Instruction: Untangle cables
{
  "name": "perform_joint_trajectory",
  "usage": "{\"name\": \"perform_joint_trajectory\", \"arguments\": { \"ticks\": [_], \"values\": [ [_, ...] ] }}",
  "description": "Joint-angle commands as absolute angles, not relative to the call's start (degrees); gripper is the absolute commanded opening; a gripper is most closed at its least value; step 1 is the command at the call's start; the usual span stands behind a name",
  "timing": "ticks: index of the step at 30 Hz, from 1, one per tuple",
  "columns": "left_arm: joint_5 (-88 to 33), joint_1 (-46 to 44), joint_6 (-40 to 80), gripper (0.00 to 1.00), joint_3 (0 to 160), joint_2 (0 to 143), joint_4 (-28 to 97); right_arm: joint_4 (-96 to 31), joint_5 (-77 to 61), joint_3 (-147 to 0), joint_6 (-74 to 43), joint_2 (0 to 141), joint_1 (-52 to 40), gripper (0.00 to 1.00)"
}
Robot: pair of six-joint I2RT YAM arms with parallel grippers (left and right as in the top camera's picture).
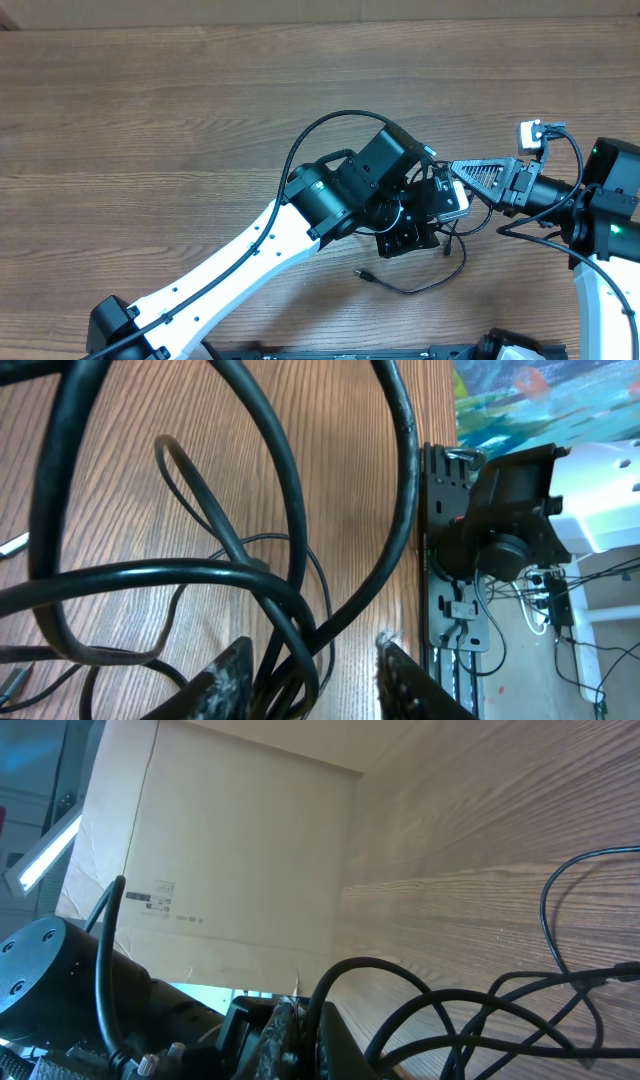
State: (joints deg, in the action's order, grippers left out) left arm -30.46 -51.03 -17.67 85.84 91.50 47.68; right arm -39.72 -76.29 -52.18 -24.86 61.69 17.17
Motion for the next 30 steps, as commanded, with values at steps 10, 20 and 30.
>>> {"name": "perform_joint_trajectory", "arguments": {
  "ticks": [10, 20, 30],
  "values": [
    [-27.9, -51.4, -13.3, 0.04, 86.3, 91.6, 45.1, -39.4, -79.6, -53.3, -25.3, 61.5, 17.3, 0.04],
    [-23.1, -51.4, -8.7, 0.04, 86.4, 83.4, 44.3, -43.1, -61.9, -53.3, -25.1, 61.5, 17.3, 0.04],
    [-2.1, -51.4, -3.7, 0.04, 86.4, 71.4, 44.3, -47.1, -57.5, -53.3, -22.4, 61.5, 17.3, 0.04]
  ]
}}
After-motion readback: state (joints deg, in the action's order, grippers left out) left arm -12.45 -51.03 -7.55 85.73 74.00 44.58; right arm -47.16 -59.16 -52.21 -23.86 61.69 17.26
